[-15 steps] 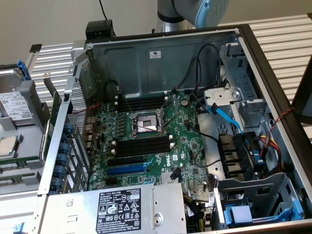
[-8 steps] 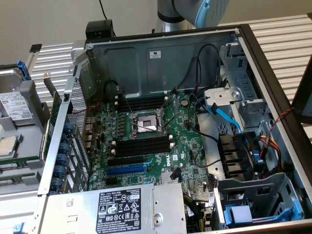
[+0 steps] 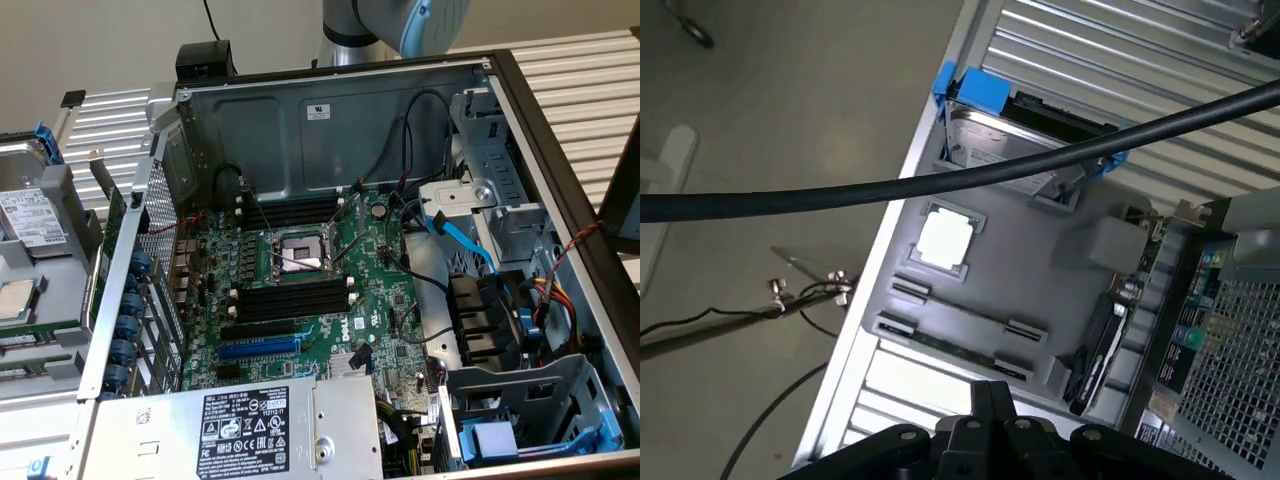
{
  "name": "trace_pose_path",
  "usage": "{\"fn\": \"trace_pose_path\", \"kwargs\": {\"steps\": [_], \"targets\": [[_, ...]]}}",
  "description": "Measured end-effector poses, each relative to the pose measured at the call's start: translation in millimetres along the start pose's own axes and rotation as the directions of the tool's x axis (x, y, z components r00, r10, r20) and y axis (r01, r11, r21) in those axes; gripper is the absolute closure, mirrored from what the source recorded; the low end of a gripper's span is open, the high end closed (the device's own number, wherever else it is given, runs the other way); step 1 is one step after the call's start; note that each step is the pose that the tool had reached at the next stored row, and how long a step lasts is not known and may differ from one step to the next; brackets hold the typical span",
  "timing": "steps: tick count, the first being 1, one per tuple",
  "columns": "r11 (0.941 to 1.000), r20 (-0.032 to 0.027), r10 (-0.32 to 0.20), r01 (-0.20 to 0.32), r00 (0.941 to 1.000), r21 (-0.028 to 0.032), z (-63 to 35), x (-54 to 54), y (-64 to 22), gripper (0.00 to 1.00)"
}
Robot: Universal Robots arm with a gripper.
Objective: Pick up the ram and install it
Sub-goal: 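Pick up the ram and move it above insertion slot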
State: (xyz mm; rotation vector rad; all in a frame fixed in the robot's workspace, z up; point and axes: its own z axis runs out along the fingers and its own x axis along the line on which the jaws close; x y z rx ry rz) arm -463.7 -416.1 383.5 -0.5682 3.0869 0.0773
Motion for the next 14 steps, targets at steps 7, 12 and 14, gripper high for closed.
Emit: {"fn": "trace_pose_path", "kwargs": {"steps": [7,12,14], "targets": [[0.9920,-0.0059,-0.127,0.127,0.9919,-0.0017,1.5,0.0,-0.1,0.89],[0.9764,-0.0101,-0.216,0.216,0.9763,-0.0035,2.5,0.0,-0.1,0.89],[0.9677,-0.0118,-0.252,0.252,0.9677,-0.0043,2.9,0.0,-0.2,0.89]]}}
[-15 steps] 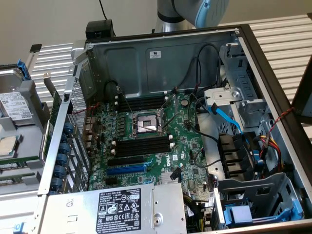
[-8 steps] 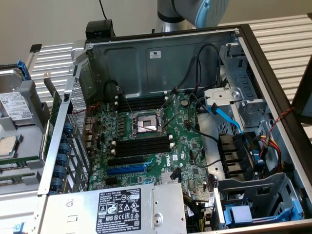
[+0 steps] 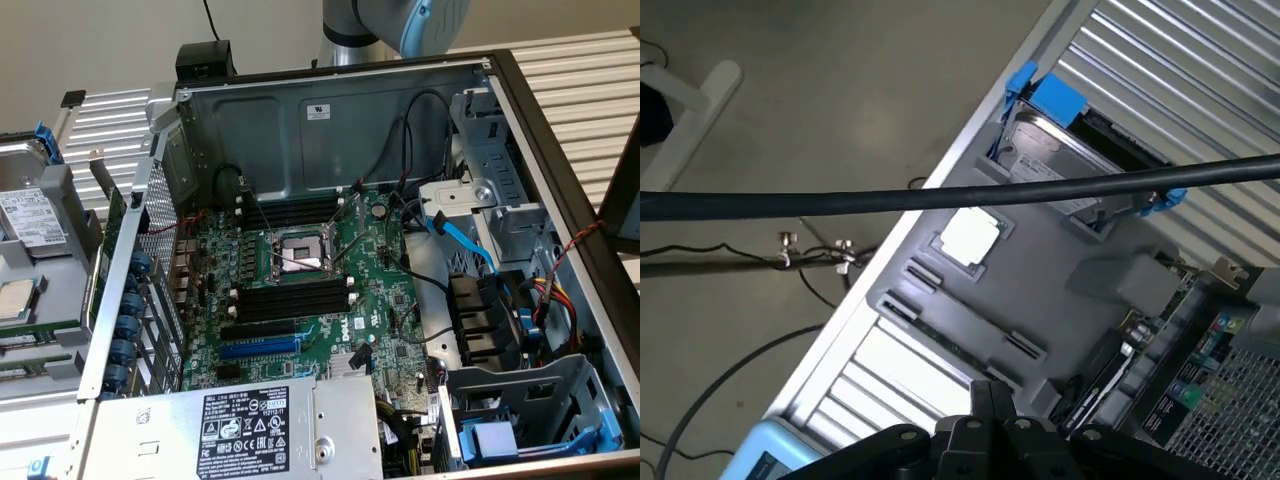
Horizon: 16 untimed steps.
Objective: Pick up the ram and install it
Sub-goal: 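Pick up the ram and move it above insertion slot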
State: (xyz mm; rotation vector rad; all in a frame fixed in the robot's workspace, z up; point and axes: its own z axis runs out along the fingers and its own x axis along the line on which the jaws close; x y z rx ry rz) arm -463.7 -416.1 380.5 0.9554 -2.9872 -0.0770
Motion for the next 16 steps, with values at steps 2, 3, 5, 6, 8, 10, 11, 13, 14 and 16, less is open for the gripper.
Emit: {"fn": "trace_pose_path", "kwargs": {"steps": [2,3,5,6,8,10,11,13,14,16], "targets": [[0.9994,-0.0018,-0.036,0.036,0.9994,-0.0004,0.4,0.0,0.0,0.89],[0.9985,-0.0026,-0.054,0.054,0.9985,-0.0007,0.6,0.0,0.0,0.89],[0.9959,-0.0043,-0.091,0.091,0.9959,-0.0012,1.0,0.0,0.0,0.89],[0.9941,-0.0052,-0.109,0.109,0.9941,-0.0015,1.2,0.0,-0.1,0.89],[0.9895,-0.0069,-0.145,0.145,0.9894,-0.0021,1.7,0.0,-0.1,0.89],[0.9836,-0.0085,-0.180,0.180,0.9836,-0.0028,2.1,0.0,-0.1,0.89],[0.9802,-0.0093,-0.198,0.198,0.9802,-0.0031,2.4,0.0,-0.1,0.89],[0.9722,-0.0109,-0.234,0.234,0.9722,-0.0039,3.0,0.0,-0.2,0.89],[0.9677,-0.0118,-0.252,0.252,0.9676,-0.0043,3.3,0.0,-0.2,0.89],[0.9581,-0.0133,-0.287,0.287,0.9580,-0.0051,3.9,0.0,-0.2,0.89]]}}
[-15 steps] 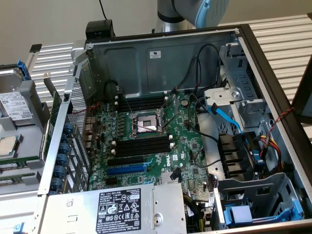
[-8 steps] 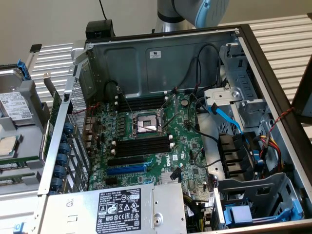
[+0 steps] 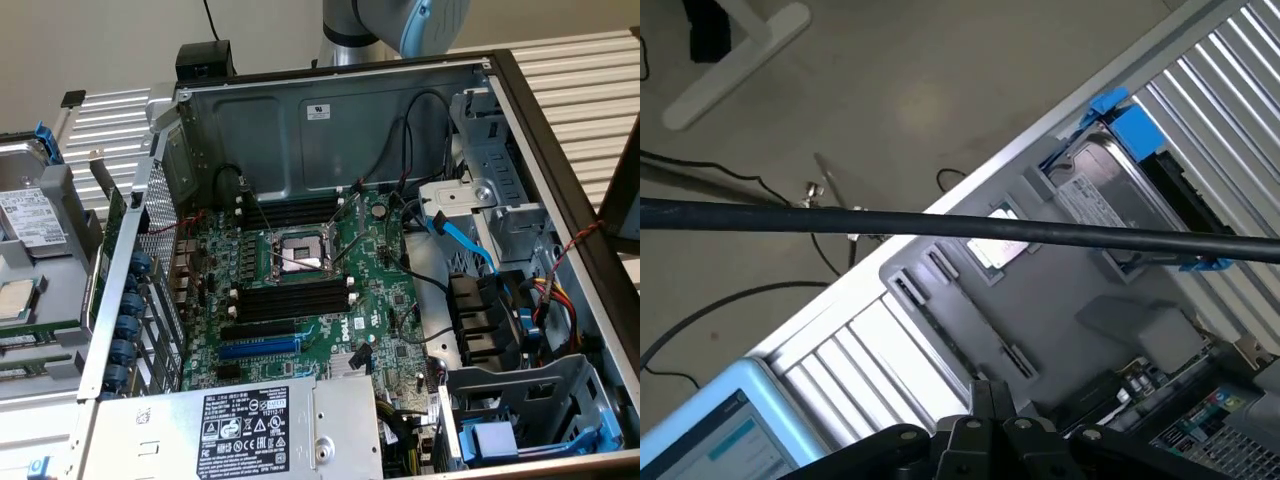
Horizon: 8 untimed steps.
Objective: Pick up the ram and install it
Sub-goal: 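Pick up the ram and move it above insertion slot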
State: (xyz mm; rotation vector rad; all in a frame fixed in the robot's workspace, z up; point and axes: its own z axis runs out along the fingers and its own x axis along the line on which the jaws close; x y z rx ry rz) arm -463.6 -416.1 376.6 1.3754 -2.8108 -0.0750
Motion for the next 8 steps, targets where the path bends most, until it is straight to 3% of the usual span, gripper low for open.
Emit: {"fn": "trace_pose_path", "kwargs": {"steps": [4,8], "targets": [[0.9974,-0.0036,-0.072,0.072,0.9974,-0.0010,1.3,0.0,0.0,0.89],[0.9894,-0.0069,-0.145,0.145,0.9893,-0.0020,3.9,0.1,-0.2,0.89]]}}
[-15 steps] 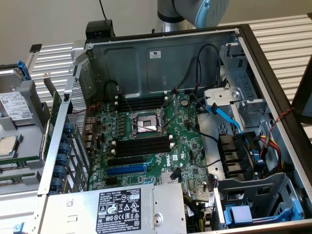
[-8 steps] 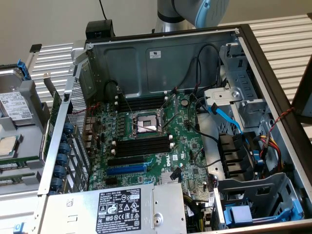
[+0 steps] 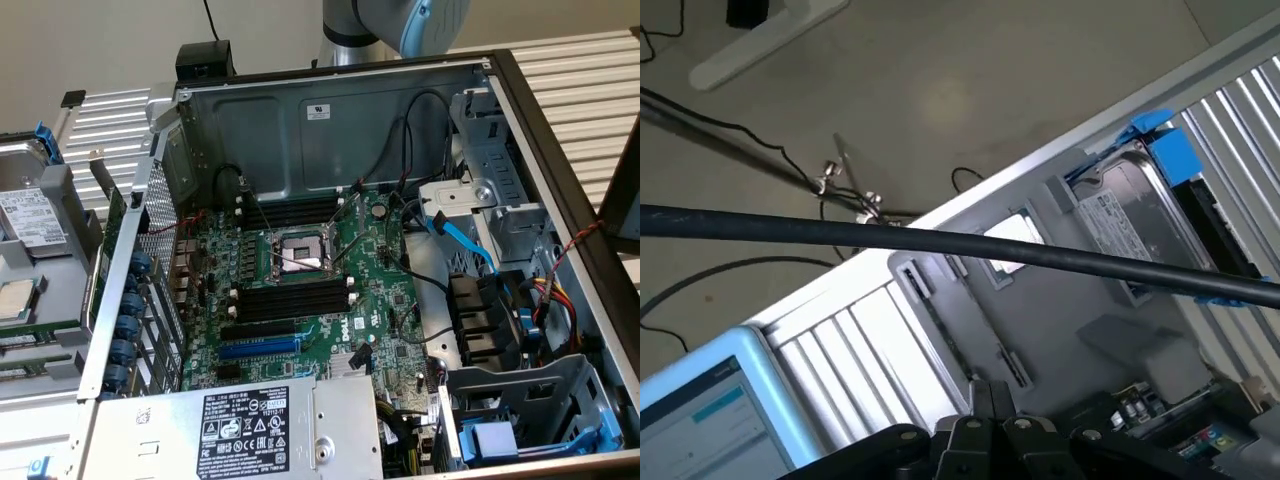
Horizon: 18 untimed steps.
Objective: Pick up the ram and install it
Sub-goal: 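Pick up the ram and move it above insertion slot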
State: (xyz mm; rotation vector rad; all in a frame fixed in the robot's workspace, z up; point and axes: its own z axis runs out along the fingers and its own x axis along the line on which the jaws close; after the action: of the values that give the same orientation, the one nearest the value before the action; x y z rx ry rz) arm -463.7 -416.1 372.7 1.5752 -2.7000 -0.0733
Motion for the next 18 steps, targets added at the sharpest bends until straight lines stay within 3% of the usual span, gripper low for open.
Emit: {"fn": "trace_pose_path", "kwargs": {"steps": [4,7,9,14,18], "targets": [[0.9974,-0.0034,-0.072,0.072,0.9974,0.0017,3.9,0.0,-0.2,0.89],[0.9920,-0.0046,-0.126,0.126,0.9920,0.0049,6.7,0.1,-0.3,0.89],[0.9876,-0.0044,-0.156,0.156,0.9877,0.0092,8.1,0.1,-0.4,0.89],[0.9763,-0.0014,-0.215,0.215,0.9766,0.0266,11.3,0.1,-0.6,0.89],[0.9673,-0.0020,-0.252,0.252,0.9678,0.0301,16.2,0.2,-0.8,0.89]]}}
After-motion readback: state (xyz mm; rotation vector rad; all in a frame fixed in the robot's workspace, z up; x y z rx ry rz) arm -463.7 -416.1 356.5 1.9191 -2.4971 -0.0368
